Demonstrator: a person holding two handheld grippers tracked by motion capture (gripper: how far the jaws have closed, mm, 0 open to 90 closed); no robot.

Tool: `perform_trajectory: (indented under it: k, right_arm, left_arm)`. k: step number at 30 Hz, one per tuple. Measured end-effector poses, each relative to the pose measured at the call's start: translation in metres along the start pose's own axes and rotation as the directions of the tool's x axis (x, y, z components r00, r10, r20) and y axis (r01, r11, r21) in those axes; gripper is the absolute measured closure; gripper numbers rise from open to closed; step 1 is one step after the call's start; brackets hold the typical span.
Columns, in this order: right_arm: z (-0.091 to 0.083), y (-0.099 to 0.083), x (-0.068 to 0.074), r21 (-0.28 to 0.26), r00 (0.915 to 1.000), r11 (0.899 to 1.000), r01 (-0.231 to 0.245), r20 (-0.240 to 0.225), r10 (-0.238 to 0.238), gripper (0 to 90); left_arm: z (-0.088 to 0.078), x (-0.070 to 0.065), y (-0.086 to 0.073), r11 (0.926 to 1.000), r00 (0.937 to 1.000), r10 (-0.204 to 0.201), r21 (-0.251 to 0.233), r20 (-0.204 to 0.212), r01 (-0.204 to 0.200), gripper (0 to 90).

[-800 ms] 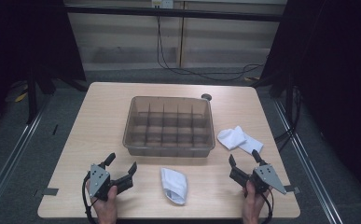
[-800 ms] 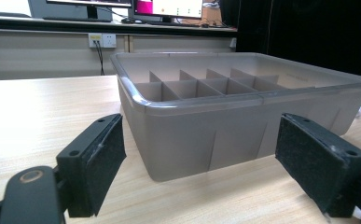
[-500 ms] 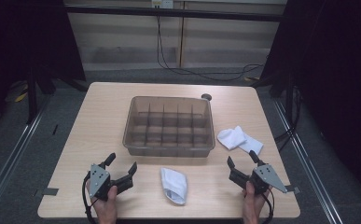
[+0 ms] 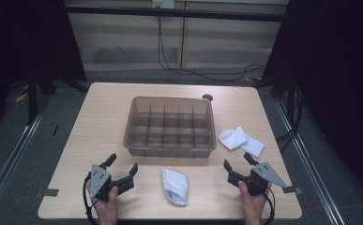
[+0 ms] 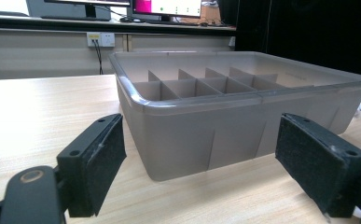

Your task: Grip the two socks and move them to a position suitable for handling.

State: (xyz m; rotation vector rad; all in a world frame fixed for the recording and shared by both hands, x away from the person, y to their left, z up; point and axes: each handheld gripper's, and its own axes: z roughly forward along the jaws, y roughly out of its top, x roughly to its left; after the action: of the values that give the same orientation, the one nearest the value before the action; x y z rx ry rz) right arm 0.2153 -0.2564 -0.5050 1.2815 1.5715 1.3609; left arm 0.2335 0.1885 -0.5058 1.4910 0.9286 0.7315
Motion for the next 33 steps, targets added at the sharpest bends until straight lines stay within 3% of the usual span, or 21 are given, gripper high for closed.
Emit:
perform_trajectory:
  k: [4, 8, 13, 18, 19, 20, 23, 27, 28, 29, 30, 31, 33]
  right_arm:
    - [-0.002, 0.005, 0.012, 0.031, 0.9986, 0.999, 0.017, -0.05, -0.016, 18.8]
    - [-0.002, 0.012, 0.032, 0.065, 0.9917, 0.997, 0.051, -0.122, -0.043, 27.0]
    - [0.005, 0.018, 0.056, 0.109, 0.978, 0.989, 0.101, -0.193, -0.079, 33.5]
    - [0.007, 0.021, 0.074, 0.135, 0.9596, 0.983, 0.125, -0.268, -0.085, 42.1]
    - [0.007, 0.021, 0.074, 0.135, 0.9596, 0.983, 0.125, -0.268, -0.085, 42.1]
    - [0.009, 0.022, 0.079, 0.14, 0.9508, 0.981, 0.132, -0.298, -0.085, 45.7]
    - [0.013, 0.024, 0.084, 0.153, 0.9424, 0.98, 0.129, -0.326, -0.074, 50.0]
    - [0.016, 0.028, 0.095, 0.159, 0.9193, 0.975, 0.154, -0.385, -0.082, 51.5]
    - [0.016, 0.028, 0.095, 0.159, 0.9193, 0.975, 0.154, -0.385, -0.082, 51.5]
    - [0.019, 0.03, 0.1, 0.161, 0.9056, 0.974, 0.16, -0.417, -0.08, 51.5]
    - [0.019, 0.03, 0.1, 0.161, 0.9056, 0.974, 0.16, -0.417, -0.08, 51.5]
    - [0.022, 0.03, 0.106, 0.171, 0.8919, 0.971, 0.165, -0.446, -0.073, 51.6]
    - [0.024, 0.031, 0.114, 0.184, 0.8776, 0.965, 0.185, -0.473, -0.077, 51.7]
  left_arm:
    - [0.0, 0.0, 0.0, 1.0, 1.0, 0.005, 0.004, -0.002, -0.005, 15.7]
    - [0.0, 0.0, 0.0, 1.0, 1.0, 0.001, 0.0, -0.001, -0.001, 15.7]
    - [0.0, 0.001, 0.0, 1.0, 1.0, -0.001, 0.002, 0.003, 0.001, 15.7]
    - [-0.001, 0.001, 0.0, 1.0, 1.0, -0.001, -0.002, -0.004, 0.001, 15.7]
    - [-0.001, 0.001, 0.0, 1.0, 1.0, -0.001, -0.002, -0.004, 0.001, 15.7]
    - [-0.001, 0.001, 0.0, 1.0, 1.0, -0.002, -0.005, 0.0, 0.002, 15.7]
    - [-0.001, 0.001, 0.0, 1.0, 1.0, -0.001, -0.005, -0.004, 0.001, 15.7]
    - [-0.001, 0.001, 0.0, 1.0, 1.0, -0.005, -0.006, 0.001, 0.005, 15.7]
    - [-0.001, 0.001, 0.0, 1.0, 1.0, -0.005, -0.006, 0.001, 0.005, 15.7]
    - [-0.001, 0.001, 0.0, 1.0, 1.0, -0.006, -0.006, 0.003, 0.006, 15.7]
    - [-0.001, 0.001, 0.0, 1.0, 1.0, -0.006, -0.006, 0.003, 0.006, 15.7]
    - [-0.001, 0.001, 0.0, 0.9999, 0.9999, -0.01, -0.011, 0.004, 0.01, 15.7]
    - [-0.001, 0.001, 0.0, 1.0, 1.0, -0.003, -0.006, 0.005, 0.003, 15.7]
